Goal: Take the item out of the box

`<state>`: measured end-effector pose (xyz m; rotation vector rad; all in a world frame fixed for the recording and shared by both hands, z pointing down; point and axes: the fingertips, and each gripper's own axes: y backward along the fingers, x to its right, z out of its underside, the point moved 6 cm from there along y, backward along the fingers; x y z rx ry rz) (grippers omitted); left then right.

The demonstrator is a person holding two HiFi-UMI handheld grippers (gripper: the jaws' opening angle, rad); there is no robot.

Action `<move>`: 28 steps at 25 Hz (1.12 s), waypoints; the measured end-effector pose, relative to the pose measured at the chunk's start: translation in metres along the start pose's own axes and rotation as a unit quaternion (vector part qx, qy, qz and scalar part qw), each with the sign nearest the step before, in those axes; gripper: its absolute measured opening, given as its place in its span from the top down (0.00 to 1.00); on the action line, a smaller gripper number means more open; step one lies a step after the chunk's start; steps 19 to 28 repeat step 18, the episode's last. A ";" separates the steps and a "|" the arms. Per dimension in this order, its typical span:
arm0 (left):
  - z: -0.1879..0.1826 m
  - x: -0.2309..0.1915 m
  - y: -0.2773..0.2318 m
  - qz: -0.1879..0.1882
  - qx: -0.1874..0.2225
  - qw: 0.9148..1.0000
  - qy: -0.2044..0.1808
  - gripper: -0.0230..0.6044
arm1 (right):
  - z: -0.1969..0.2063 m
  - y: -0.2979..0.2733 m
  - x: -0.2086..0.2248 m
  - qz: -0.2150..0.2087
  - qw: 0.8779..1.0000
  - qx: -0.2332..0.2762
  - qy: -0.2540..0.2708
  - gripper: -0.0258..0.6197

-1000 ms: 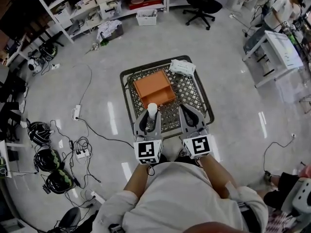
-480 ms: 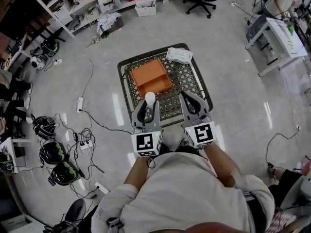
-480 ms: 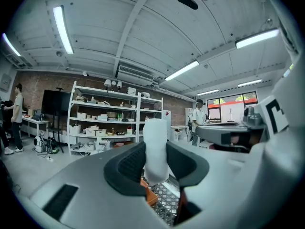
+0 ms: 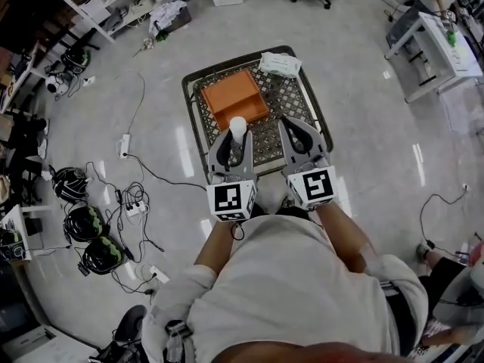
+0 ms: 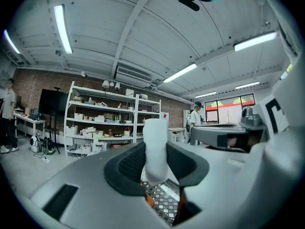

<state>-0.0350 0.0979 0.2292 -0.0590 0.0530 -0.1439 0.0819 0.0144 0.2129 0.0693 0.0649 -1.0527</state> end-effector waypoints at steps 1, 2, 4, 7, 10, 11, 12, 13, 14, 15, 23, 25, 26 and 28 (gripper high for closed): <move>0.001 0.000 0.000 0.001 0.001 1.000 -0.001 0.75 | 0.000 -0.001 -0.001 0.001 1.000 0.003 -0.001 0.96; 0.001 0.000 0.001 0.003 0.001 1.000 -0.003 0.75 | -0.001 -0.002 -0.001 0.002 1.000 0.005 -0.001 0.96; 0.002 -0.001 0.000 0.004 0.000 1.000 -0.004 0.75 | -0.003 -0.004 0.001 0.005 1.000 0.009 0.001 0.96; 0.001 -0.002 0.000 0.005 0.000 1.000 -0.006 0.75 | -0.003 -0.005 0.003 0.006 1.000 0.008 0.001 0.96; 0.000 -0.001 -0.002 0.006 0.000 1.000 -0.010 0.75 | -0.002 -0.005 0.006 0.010 1.000 0.007 -0.003 0.96; 0.000 -0.001 -0.003 0.006 0.000 1.000 -0.009 0.75 | -0.002 -0.005 0.007 0.011 1.000 0.008 -0.004 0.96; 0.000 0.000 -0.004 0.006 0.000 1.000 -0.009 0.75 | -0.002 -0.005 0.008 0.011 1.000 0.008 -0.004 0.96; -0.001 0.001 -0.005 0.007 0.000 1.000 -0.009 0.75 | -0.002 -0.004 0.009 0.011 1.000 0.008 -0.005 0.96; 0.000 0.002 -0.005 0.007 0.000 1.000 -0.008 0.75 | -0.002 -0.004 0.010 0.012 1.000 0.009 -0.005 0.96; 0.000 0.003 -0.006 0.008 0.000 1.000 -0.008 0.75 | -0.001 -0.004 0.011 0.012 1.000 0.009 -0.005 0.96; 0.001 0.006 -0.009 0.010 0.002 1.000 -0.008 0.75 | 0.000 -0.004 0.016 0.013 1.000 0.010 -0.005 0.96; 0.001 0.006 -0.009 0.010 0.002 1.000 -0.008 0.75 | 0.000 -0.004 0.016 0.013 1.000 0.010 -0.005 0.96; 0.001 0.006 -0.009 0.010 0.002 1.000 -0.008 0.75 | 0.000 -0.004 0.016 0.013 1.000 0.010 -0.005 0.96; 0.001 0.006 -0.009 0.010 0.002 1.000 -0.008 0.75 | 0.000 -0.004 0.016 0.013 1.000 0.010 -0.005 0.96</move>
